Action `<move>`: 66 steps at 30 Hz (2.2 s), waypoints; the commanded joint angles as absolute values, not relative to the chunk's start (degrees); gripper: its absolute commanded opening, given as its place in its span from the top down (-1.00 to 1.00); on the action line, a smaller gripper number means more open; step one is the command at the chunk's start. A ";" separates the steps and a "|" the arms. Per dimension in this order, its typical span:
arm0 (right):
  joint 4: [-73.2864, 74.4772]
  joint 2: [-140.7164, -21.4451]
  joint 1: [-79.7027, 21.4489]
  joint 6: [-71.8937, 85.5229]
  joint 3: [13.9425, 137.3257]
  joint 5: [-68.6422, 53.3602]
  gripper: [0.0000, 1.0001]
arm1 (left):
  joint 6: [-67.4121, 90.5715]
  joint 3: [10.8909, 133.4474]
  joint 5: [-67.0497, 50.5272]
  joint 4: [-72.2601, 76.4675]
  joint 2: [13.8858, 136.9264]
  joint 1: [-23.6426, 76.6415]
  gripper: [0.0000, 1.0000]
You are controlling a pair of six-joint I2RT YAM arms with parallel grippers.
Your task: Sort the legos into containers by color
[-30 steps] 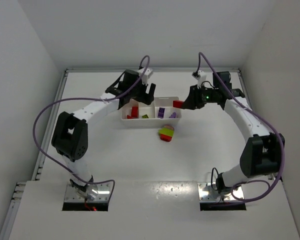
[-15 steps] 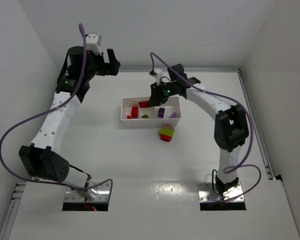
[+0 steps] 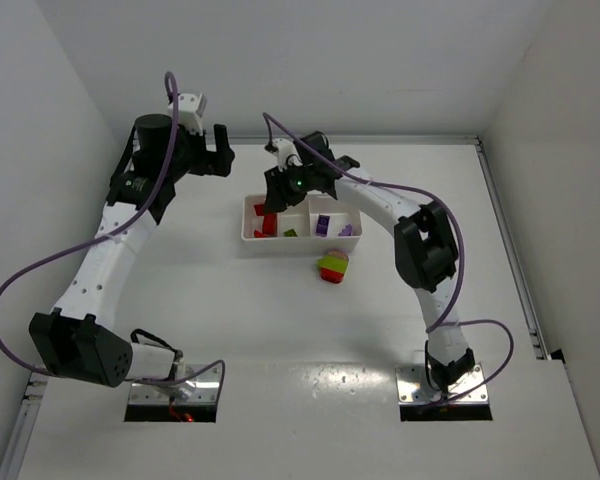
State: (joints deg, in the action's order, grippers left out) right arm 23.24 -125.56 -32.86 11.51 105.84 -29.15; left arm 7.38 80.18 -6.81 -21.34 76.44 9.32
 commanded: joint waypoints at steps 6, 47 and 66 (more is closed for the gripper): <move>20.21 -124.02 -34.37 13.18 107.42 -26.99 -0.62 | 5.37 77.62 -6.93 -19.69 73.04 9.05 -1.00; 32.26 -67.85 10.98 5.54 56.17 -28.30 -0.64 | -53.96 82.79 -33.49 -32.78 110.99 47.02 -0.99; 31.20 -69.08 14.41 7.73 55.11 -34.37 -0.74 | -52.91 86.39 -27.52 -26.98 116.19 45.44 -0.99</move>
